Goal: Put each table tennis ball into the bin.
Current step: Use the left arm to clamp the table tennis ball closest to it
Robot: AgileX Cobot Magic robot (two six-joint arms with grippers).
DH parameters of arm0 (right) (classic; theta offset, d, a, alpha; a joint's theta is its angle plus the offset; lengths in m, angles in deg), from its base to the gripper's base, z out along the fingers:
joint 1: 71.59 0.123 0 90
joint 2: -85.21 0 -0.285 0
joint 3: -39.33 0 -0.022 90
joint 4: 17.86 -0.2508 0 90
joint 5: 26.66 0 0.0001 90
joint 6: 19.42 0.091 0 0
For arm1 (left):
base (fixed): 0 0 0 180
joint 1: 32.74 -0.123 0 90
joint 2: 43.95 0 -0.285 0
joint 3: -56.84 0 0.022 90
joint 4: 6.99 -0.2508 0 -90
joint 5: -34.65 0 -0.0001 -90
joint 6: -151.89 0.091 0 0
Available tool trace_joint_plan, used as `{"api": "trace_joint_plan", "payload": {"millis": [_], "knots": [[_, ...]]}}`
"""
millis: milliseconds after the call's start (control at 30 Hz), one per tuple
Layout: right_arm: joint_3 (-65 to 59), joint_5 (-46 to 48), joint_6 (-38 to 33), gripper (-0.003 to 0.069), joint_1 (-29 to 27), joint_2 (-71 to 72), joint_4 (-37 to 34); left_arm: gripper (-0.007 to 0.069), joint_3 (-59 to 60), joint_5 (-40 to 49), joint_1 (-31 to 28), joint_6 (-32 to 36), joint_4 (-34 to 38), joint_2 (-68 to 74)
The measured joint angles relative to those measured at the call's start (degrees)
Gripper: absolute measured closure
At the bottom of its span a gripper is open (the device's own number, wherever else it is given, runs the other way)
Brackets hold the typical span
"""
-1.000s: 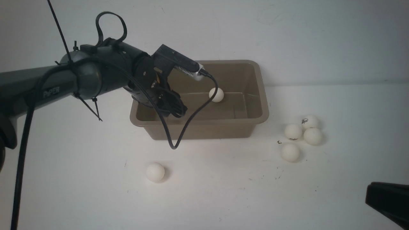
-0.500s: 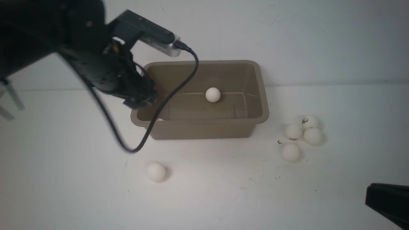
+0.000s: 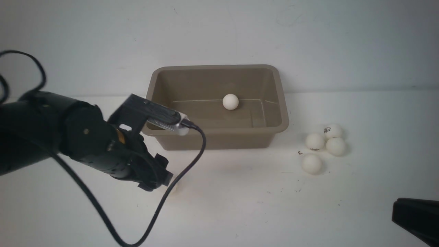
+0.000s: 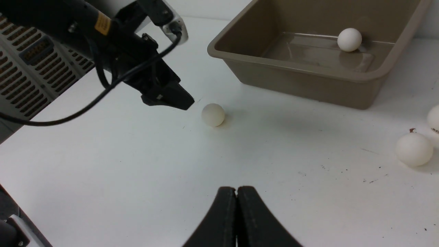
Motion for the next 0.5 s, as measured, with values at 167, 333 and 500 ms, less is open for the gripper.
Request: {"api": "trace_joint_plan", "payload": {"millis": [167,333,500], "knots": [[0.0,0.3,0.0,0.0667,0.0,0.0,0.0,0.0125,0.0,-5.0,0.0,1.7,0.3,5.6],[0.0,0.3,0.0,0.0667,0.0,0.0,-0.3,0.0125,0.0,-7.8,0.0,2.4,1.4,8.2],[0.0,0.3,0.0,0.0667,0.0,0.0,-0.4,0.0125,0.0,-9.7,0.0,2.9,1.7,10.2]]}}
